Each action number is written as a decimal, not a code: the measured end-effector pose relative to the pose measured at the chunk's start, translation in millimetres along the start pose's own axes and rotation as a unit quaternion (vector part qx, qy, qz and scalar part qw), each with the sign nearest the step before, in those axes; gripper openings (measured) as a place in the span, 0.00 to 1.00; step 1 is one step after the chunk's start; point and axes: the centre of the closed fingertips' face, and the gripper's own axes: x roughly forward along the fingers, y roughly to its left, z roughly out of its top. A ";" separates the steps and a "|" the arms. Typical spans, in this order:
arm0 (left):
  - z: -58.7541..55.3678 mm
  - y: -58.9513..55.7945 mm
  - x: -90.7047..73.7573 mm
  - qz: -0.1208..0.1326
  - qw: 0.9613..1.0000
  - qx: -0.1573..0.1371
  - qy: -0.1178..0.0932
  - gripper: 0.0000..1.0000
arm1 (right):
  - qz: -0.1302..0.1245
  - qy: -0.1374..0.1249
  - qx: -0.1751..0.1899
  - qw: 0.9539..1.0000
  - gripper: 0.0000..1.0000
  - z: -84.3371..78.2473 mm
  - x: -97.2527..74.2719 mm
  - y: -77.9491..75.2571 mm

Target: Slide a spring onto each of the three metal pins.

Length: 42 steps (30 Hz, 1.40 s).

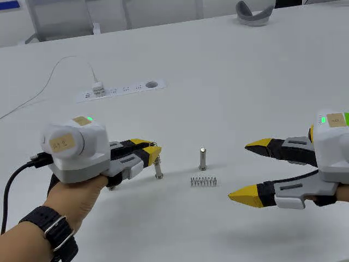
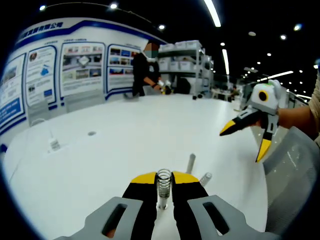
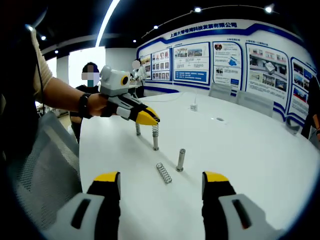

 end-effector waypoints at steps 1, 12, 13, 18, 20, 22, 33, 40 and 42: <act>-0.9 0.1 0.4 0.001 1.000 0.001 0.001 0.10 | 0.000 0.000 0.000 1.000 0.67 -0.2 -0.2 -0.3; -9.8 0.6 3.5 0.002 1.000 -0.005 0.007 0.10 | 0.000 0.003 0.004 1.000 0.67 -3.1 0.5 -0.2; -10.2 0.6 3.6 0.001 1.000 -0.005 0.007 0.10 | 0.000 0.003 0.004 1.000 0.67 -3.2 0.7 -0.1; -13.4 1.0 5.2 0.001 1.000 -0.011 0.008 0.10 | 0.001 0.004 0.004 1.000 0.67 -3.4 1.1 -0.1; -14.8 1.2 5.9 0.002 1.000 -0.012 0.009 0.10 | 0.001 0.004 0.005 1.000 0.67 -3.9 1.2 -0.6; -16.2 0.8 6.5 0.002 1.000 -0.012 0.008 0.10 | 0.001 0.006 0.005 1.000 0.67 -4.6 1.4 -0.5; -22.8 2.3 10.1 0.004 1.000 -0.017 0.014 0.10 | 0.005 0.010 0.007 1.000 0.66 -6.8 2.6 0.4; -25.6 0.7 11.6 0.004 1.000 -0.016 0.017 0.10 | 0.006 0.009 0.007 1.000 0.66 -6.4 3.5 0.5; -26.8 0.4 11.8 0.004 1.000 -0.015 0.018 0.10 | 0.006 0.010 0.007 1.000 0.66 -6.6 3.9 0.4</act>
